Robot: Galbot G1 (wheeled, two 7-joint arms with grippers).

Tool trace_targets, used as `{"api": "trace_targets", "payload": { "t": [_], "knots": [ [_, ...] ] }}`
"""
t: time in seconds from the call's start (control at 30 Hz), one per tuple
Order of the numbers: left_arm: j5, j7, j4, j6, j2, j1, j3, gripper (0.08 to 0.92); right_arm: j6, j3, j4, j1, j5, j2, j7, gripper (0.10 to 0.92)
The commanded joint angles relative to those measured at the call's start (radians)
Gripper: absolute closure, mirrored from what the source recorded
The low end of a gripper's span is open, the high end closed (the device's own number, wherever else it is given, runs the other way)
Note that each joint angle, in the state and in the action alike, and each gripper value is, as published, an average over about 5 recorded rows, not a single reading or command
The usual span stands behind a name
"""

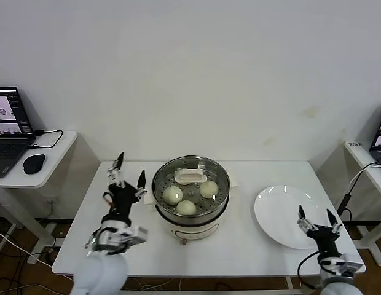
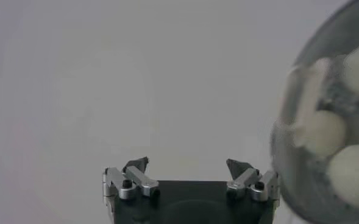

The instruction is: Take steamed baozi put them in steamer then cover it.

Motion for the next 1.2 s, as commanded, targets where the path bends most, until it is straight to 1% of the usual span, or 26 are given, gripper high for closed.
{"api": "trace_targets", "payload": {
  "t": [0.03,0.13,0.2,0.3,0.43,0.67,0.93,1.1,1.2],
  "knots": [
    [-0.735,-0.156,0.175,-0.361,0.005,0.271,-0.251,0.177,0.040,-0.126,-0.030,-0.033,-0.071,0.022,0.022,0.203],
    [-0.790,-0.141,0.184,-0.340,0.002,0.312,-0.249,0.177,0.049,-0.134,-0.044,-0.039,-0.117,0.024,0.017,0.203],
    [-0.800,-0.133,0.180,-0.304,-0.001,0.330,-0.245,0.177,0.018,-0.134,-0.042,-0.045,-0.128,0.024,0.025,0.202],
    [-0.793,-0.125,0.171,-0.242,-0.007,0.349,-0.233,0.177,-0.045,-0.135,-0.033,-0.056,-0.112,0.020,0.036,0.203],
    [-0.788,-0.125,0.159,-0.194,-0.013,0.366,-0.218,0.177,-0.063,-0.135,-0.015,-0.076,-0.098,0.008,0.030,0.203],
    [-0.795,-0.123,0.153,-0.180,-0.022,0.376,-0.202,0.177,-0.045,-0.143,0.011,-0.100,-0.153,-0.003,0.020,0.203],
    [-0.792,-0.121,0.145,-0.182,-0.027,0.390,-0.200,0.177,-0.033,-0.140,0.015,-0.116,-0.145,-0.016,0.024,0.203],
    [-0.792,-0.119,0.134,-0.183,-0.029,0.393,-0.203,0.177,-0.028,-0.129,0.016,-0.116,-0.181,-0.012,0.010,0.203],
    [-0.793,-0.117,0.128,-0.182,-0.031,0.395,-0.206,0.177,-0.045,-0.125,0.025,-0.116,-0.174,-0.019,0.004,0.202]
  ]
}}
